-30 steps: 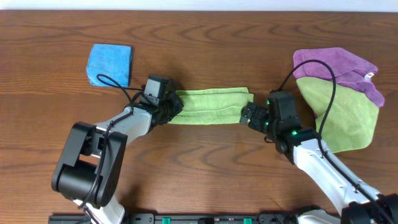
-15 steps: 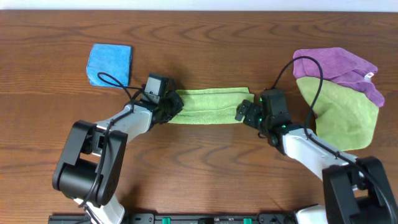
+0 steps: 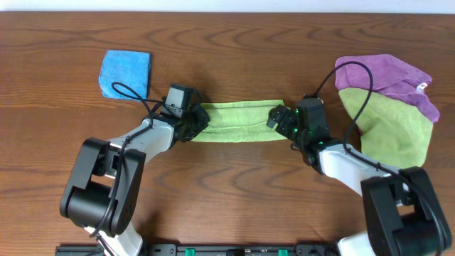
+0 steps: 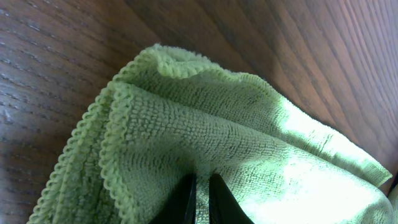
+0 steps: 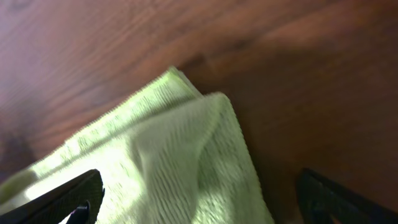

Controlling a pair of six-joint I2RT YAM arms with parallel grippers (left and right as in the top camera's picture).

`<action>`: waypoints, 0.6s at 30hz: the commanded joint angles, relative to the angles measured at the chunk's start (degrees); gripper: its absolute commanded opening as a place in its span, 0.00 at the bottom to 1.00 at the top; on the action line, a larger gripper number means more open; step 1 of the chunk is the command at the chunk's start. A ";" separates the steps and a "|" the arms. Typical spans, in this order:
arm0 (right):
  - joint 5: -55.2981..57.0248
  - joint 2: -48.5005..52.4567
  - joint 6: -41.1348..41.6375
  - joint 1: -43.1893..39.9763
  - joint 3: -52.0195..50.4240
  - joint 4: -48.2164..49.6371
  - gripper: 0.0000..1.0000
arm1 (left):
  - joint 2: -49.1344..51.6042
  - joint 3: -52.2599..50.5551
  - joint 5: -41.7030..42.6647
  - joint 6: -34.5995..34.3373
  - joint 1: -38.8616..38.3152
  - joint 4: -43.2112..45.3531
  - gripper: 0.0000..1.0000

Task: Fold the cloth

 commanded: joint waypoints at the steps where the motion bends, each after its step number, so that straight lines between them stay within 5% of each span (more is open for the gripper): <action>1: -2.86 3.67 2.25 -0.24 -0.09 0.74 0.97 | 2.64 -1.79 -0.98 0.22 0.02 -2.43 0.11; 5: -4.70 5.88 2.64 -0.22 -0.09 2.49 0.84 | 2.64 -1.79 -0.94 0.22 0.02 -2.51 0.10; 11: -5.66 6.25 2.56 -0.22 -0.09 2.93 0.45 | 2.64 -1.79 -0.70 0.22 0.04 -2.51 0.11; 16: -8.76 6.12 0.09 -0.24 -0.09 5.55 0.01 | 2.64 -1.79 -0.55 0.24 0.09 -2.54 0.10; 18: -10.51 5.49 -0.24 -0.24 -0.07 6.78 0.01 | 2.64 -1.79 -0.52 0.24 0.09 -2.54 0.09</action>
